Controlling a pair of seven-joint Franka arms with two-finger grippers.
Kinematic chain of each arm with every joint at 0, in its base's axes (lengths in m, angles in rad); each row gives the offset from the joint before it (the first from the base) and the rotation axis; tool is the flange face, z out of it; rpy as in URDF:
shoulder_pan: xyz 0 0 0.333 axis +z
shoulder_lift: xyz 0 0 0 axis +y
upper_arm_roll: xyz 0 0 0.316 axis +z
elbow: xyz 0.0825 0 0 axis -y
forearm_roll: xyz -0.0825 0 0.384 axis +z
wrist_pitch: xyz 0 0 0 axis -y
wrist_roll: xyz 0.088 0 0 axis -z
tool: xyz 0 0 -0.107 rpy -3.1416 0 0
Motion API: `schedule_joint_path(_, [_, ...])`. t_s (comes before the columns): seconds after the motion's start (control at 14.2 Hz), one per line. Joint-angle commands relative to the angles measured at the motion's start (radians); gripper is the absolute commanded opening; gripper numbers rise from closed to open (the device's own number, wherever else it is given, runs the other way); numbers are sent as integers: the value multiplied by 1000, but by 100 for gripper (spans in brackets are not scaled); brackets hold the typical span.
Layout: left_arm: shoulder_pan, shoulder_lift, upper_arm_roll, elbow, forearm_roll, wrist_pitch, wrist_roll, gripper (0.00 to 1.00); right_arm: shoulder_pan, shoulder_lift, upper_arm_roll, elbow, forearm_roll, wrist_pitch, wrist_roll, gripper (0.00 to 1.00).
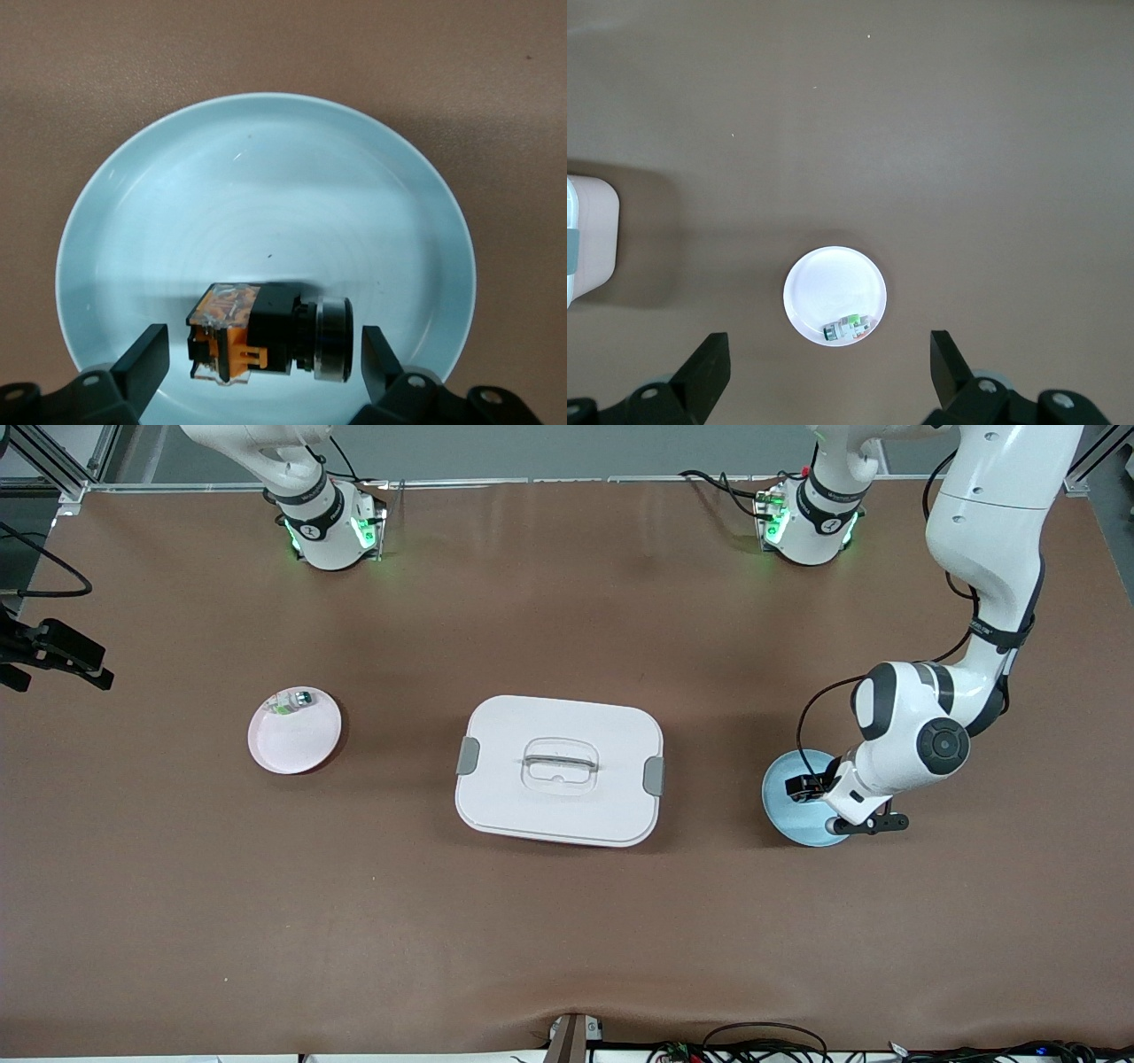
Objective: Transfer orange switch to right arm and place
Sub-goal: 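Lower the left gripper and close it on the orange switch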
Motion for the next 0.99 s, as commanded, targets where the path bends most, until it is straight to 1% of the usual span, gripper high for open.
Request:
schedule_joint_path(0.0, [6,11,-8,3,-18,23,7,82,11,12,-6,25,-8,-11,-9,100])
schedule_joint_path(0.07, [5,13,-8,3,-18,23,7,78,11,12,-8,25,-8,-11,-9,100])
schedule_joint_path(0.14, [3,13,-8,3,-18,23,7,71,11,12,-6,25,-8,-9,-9,100])
schedule_joint_path(0.21, [3,13,-8,3,-18,23,7,61,11,12,-6,25,-8,-9,-9,100])
schedule_joint_path(0.42, [-1,10,-8,18,-20,18,4,4,11,12,-6,25,-8,-11,-9,100])
schedule_joint_path(0.49, [0,2,-8,20,-20,15,2,0,12,12,-6,25,-6,-11,-9,100])
schedule_joint_path(0.71, [5,-39,-11,44,-30,-20,-1,0,22,13,-5,24,-6,-13,-9,100])
schedule_joint_path(0.92, [2,-62,-10,118,-130,-115,-4,0,11,16,-8,24,-4,-16,-9,100])
